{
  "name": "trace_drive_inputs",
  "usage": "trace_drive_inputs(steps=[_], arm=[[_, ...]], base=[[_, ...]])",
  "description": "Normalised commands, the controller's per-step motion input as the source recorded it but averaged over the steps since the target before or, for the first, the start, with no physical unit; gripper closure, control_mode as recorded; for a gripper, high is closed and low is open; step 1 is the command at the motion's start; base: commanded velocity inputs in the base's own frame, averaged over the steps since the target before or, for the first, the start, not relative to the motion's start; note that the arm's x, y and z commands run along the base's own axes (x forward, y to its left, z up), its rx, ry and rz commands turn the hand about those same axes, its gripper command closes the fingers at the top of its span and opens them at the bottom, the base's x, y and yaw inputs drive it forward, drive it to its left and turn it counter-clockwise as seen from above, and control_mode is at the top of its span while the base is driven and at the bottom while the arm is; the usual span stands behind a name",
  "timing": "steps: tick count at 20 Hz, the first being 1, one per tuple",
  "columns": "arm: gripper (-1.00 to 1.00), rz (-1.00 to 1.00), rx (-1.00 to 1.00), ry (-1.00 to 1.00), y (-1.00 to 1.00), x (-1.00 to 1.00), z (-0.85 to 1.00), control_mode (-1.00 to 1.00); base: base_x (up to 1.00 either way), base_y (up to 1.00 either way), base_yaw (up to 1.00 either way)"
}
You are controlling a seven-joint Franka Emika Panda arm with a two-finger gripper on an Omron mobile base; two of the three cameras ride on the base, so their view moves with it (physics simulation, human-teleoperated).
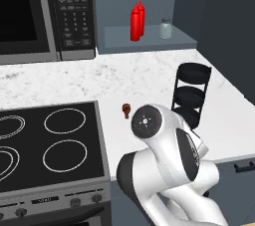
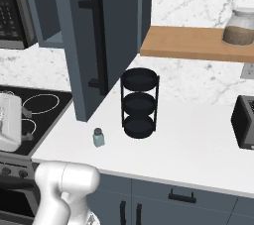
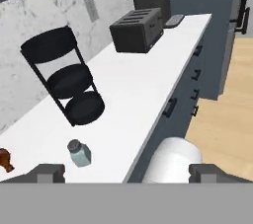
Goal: Put the shaker and condiment bottle from the counter next to their counterparts in the cabinet.
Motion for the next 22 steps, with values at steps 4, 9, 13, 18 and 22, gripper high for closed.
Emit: trace_drive_inputs(steps=[4,9,13,18,22], arm=[[-1.0,-0.12,0.0,-0.02,-0.36,0.24,-0.85,-1.0],[-1.0,0.01,-0.04,-0.05,-0.05,0.18,-0.58,-1.0],[-1.0,0.03,-0.03,-0.04,-0.04,0.35,-0.31,-1.0],[-1.0,0.0,0.0,0.0,-0.22,0.55,-0.32,-1.0],[-1.0,0.0,0.0,0.01,-0.14,0.56,-0.39,-1.0]], base=[[0.0,0.0,0.0],[0.0,0.0,0.0],[0.0,0.0,0.0],[0.0,0.0,0.0],[0.0,0.0,0.0]])
